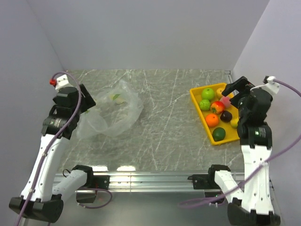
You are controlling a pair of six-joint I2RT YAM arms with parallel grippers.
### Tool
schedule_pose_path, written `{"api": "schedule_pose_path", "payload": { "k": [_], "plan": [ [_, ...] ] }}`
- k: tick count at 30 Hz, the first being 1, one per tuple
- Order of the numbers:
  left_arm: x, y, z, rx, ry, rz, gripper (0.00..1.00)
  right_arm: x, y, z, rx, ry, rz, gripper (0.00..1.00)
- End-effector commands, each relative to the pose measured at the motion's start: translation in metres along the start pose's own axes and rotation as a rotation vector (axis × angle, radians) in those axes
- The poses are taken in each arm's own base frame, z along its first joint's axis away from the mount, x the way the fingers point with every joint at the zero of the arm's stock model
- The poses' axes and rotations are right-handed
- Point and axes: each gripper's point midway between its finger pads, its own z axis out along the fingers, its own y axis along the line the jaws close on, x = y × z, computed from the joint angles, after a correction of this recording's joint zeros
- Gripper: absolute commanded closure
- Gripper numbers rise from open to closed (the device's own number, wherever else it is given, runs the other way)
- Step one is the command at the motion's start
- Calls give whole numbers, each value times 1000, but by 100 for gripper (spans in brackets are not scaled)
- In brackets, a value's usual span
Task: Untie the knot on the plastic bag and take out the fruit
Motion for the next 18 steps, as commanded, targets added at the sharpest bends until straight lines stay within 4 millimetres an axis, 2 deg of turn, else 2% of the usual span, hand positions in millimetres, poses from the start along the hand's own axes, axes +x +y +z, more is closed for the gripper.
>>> {"api": "schedule_pose_path", "payload": {
  "k": [1, 2, 4, 6, 7, 8, 9, 10, 11, 13, 14, 15, 17, 18],
  "plan": [
    [-36, 9, -28, -18, -104, -3, 11, -47, 30, -39, -147, -158, -114, 0],
    [-47, 8, -37, -12, -134, -8, 7, -60, 37, -54, -187, -203, -116, 0],
    [-58, 11, -51, -13, -162, -1, 4, -67, 48, -71, -258, -239, -146, 0],
    [-81, 9, -72, 10, -221, -16, 1, -76, 60, -97, -352, -298, -164, 0],
    [-97, 8, -87, 19, -258, -21, 1, -81, 60, -106, -365, -328, -172, 0],
    [-106, 7, -96, 25, -280, -23, 1, -88, 60, -123, -395, -378, -166, 0],
    [-114, 6, -104, 32, -302, -25, 1, -90, 62, -132, -423, -395, -164, 0],
    [-129, 1, -122, 64, -349, -25, 1, -94, 60, -142, -432, -423, -163, 0],
    [-135, -1, -130, 80, -370, -26, 1, -100, 56, -158, -445, -471, -155, 0],
    [-148, -4, -153, 137, -428, -19, 1, -106, 49, -173, -443, -521, -163, 0],
    [-159, -5, -165, 165, -479, -39, 1, -109, 44, -187, -447, -558, -160, 0],
    [-165, 1, -182, 198, -530, -59, 1, -111, 39, -192, -436, -575, -161, 0],
    [-172, 2, -196, 247, -605, -64, 1, -111, 32, -202, -423, -597, -170, 0],
    [-175, 11, -214, 275, -664, -93, 1, -111, 29, -205, -420, -605, -169, 0]
  ]
}}
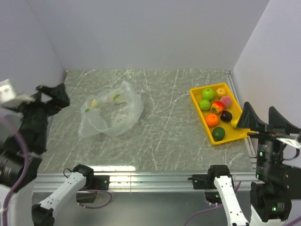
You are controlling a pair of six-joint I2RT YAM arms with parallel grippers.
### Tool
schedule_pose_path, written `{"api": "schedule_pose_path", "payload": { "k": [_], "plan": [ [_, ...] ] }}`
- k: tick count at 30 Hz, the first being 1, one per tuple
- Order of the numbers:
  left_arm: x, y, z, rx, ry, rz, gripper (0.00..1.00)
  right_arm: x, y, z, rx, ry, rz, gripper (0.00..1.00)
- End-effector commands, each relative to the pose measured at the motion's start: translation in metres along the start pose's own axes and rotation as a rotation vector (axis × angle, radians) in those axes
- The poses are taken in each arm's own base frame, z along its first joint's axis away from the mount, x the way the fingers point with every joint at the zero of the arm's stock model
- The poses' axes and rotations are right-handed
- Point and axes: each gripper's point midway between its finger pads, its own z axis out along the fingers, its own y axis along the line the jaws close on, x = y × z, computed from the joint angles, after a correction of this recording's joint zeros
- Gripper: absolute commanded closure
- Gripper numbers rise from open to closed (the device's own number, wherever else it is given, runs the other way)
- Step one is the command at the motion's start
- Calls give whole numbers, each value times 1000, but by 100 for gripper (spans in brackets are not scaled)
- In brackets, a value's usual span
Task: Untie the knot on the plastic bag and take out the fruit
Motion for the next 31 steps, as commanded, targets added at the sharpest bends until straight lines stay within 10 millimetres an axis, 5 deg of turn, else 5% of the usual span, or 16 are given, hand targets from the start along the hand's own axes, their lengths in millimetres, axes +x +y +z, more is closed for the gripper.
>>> {"api": "schedule_pose_path", "payload": {
  "k": [1, 6, 12, 31],
  "plan": [
    [-43, 9, -32, 58, -199, -6, 1, -13, -7, -9, 25, -47, -47, 0],
    [-46, 28, -56, 71, -350, -50, 1, -12, -14, -25, 48, -88, -18, 0],
    [-26, 51, -48, -44, -342, -50, 1, 6, -20, -32, 58, -81, 24, 0],
    [-21, 36, -28, -8, -364, -40, 0, 16, -19, -24, 56, -61, 36, 0]
  ]
}}
